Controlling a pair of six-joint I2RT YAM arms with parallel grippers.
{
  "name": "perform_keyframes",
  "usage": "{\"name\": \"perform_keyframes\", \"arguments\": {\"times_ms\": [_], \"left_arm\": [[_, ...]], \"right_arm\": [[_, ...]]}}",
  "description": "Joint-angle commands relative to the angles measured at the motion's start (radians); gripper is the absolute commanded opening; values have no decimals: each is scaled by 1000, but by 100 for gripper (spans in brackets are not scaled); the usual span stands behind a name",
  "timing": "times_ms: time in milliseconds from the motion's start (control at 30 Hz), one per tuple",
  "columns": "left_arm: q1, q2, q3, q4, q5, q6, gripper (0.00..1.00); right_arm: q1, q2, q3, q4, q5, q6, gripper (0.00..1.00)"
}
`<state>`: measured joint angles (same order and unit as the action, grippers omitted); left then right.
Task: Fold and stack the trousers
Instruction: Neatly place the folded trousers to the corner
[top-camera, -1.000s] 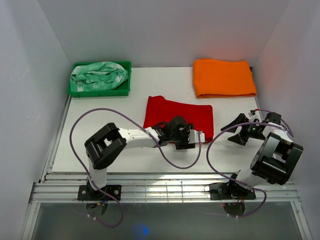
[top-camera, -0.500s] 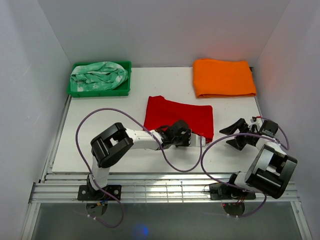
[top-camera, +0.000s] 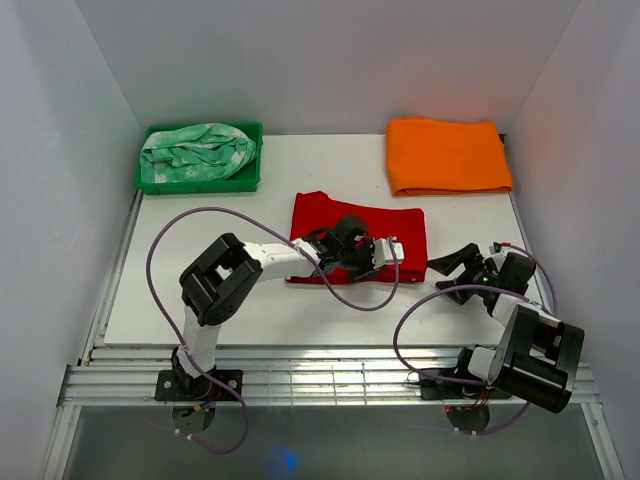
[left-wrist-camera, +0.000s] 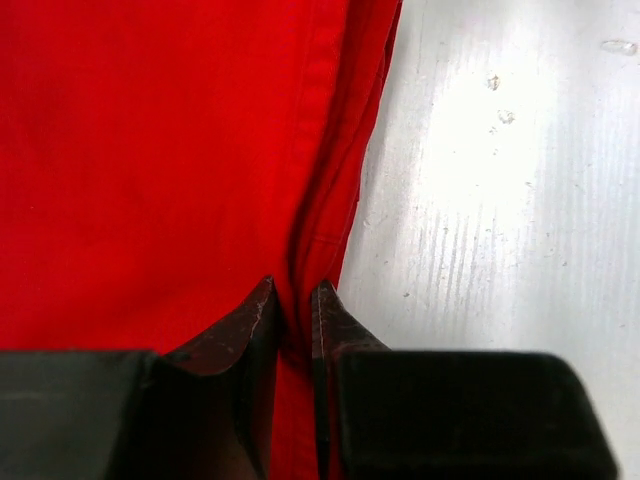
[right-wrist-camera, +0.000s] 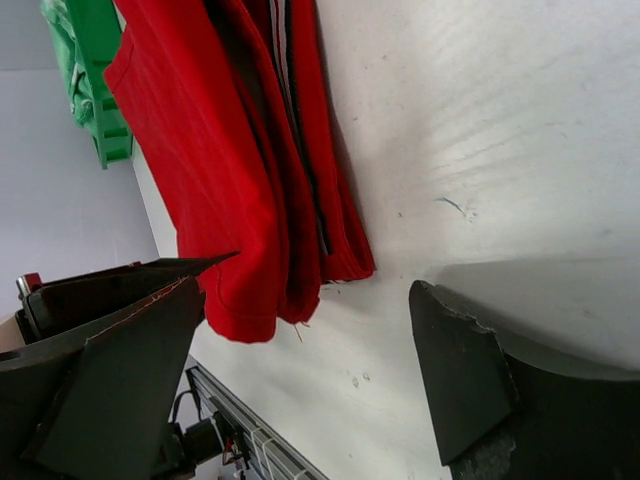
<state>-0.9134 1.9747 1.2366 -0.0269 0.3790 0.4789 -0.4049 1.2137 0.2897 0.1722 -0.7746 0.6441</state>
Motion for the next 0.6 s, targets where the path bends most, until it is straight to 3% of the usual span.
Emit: {"name": "perform_keyframes", "arguments": {"times_ms": [0,200,433,567], "left_arm": [[27,3,47,-28,127,-71,0],[59,10,72,-30,185,-111,0],[82,16,90,-5,216,-135,0],[88,21,101,-2,238,-146,0]], "right_arm": [[72,24,-7,188,44,106,90],[162,109,-15,254,110,175,90],[261,95,-98,381,213,340,90],[285,181,-101,395,230,393,90]]}}
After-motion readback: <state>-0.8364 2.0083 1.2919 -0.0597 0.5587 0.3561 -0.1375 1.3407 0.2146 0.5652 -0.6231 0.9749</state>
